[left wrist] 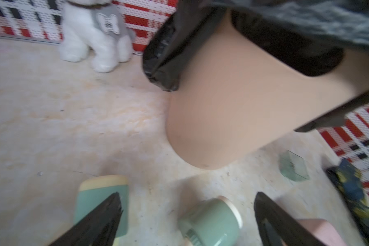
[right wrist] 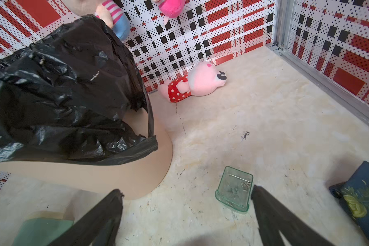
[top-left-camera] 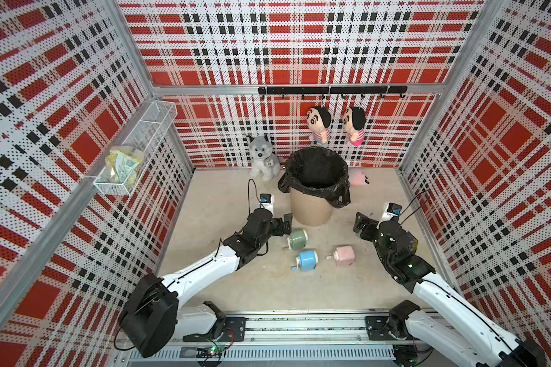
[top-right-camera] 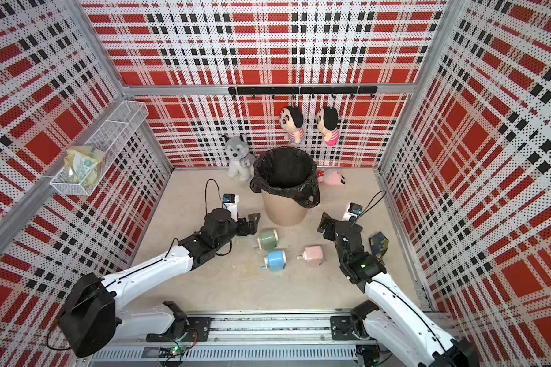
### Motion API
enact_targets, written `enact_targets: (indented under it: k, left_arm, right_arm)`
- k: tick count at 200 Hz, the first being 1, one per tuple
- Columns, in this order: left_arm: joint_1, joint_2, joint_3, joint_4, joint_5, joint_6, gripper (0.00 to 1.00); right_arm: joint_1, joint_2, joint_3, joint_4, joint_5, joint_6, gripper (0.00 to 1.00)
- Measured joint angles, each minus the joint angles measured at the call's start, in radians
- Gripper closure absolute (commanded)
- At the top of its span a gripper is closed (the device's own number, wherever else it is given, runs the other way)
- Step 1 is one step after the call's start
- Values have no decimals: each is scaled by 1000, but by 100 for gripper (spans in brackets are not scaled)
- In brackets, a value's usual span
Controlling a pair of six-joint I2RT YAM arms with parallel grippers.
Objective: Take out the pencil sharpener tray and clean the shavings
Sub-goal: Place the pencil sharpener at the center of the board, then move the pencil sharpener to the center of the board.
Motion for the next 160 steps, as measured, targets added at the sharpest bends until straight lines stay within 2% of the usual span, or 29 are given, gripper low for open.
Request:
enact_targets:
  k: [47, 99, 122, 160]
  left_arm:
    - [-5, 112, 12, -4, 202, 43, 2]
    - [-6, 303, 41, 15, 314, 60, 2]
    - [-14, 329, 41, 19, 331, 64, 5]
    - [-37, 327, 35, 43, 336, 69, 19]
  right_arm:
    - [0, -10, 0, -4, 4, -4, 3]
    - [0, -15, 0, -23, 16, -10, 3]
    - [0, -33, -1, -33, 26, -18, 3]
    - [0, -40, -2, -46, 34, -27, 3]
